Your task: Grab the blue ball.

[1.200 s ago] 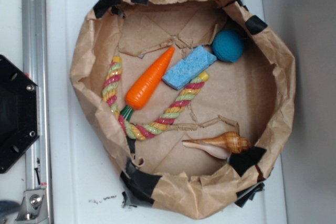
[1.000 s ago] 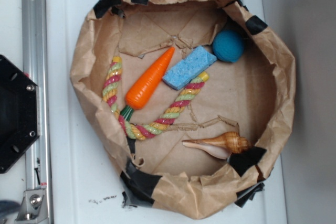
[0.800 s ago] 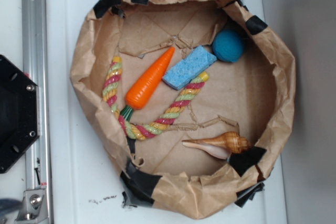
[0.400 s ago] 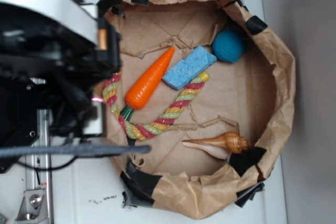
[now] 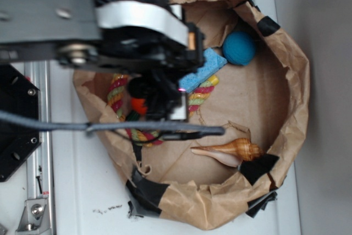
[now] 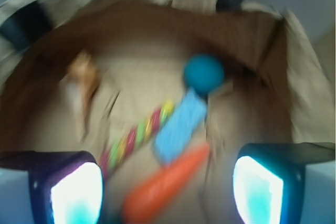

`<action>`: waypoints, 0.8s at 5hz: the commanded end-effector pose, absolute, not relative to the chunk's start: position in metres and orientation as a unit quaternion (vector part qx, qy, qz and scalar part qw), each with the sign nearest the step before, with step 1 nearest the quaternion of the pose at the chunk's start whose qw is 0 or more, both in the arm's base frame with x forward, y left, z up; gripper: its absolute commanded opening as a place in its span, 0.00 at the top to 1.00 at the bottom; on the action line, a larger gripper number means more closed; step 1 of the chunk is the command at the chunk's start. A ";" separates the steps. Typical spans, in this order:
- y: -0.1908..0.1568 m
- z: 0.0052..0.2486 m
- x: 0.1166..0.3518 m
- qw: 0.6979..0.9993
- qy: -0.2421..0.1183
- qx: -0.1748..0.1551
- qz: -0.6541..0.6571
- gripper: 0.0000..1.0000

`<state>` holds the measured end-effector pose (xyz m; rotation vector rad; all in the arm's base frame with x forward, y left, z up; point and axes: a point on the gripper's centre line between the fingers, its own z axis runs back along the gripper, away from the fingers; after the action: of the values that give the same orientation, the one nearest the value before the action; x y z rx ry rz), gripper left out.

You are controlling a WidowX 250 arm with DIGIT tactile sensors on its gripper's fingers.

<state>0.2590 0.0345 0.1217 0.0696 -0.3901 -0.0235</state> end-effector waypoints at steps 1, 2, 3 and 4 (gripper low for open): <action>0.057 0.100 0.302 0.966 -0.241 0.097 0.013 0.00; 0.073 0.088 0.317 0.964 -0.237 0.114 0.034 0.00; 0.078 0.080 0.324 0.965 -0.232 0.110 0.047 0.00; 0.071 0.074 0.340 0.968 -0.236 0.083 0.033 0.00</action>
<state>0.3239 0.0600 0.0485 0.1498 -0.4041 0.0690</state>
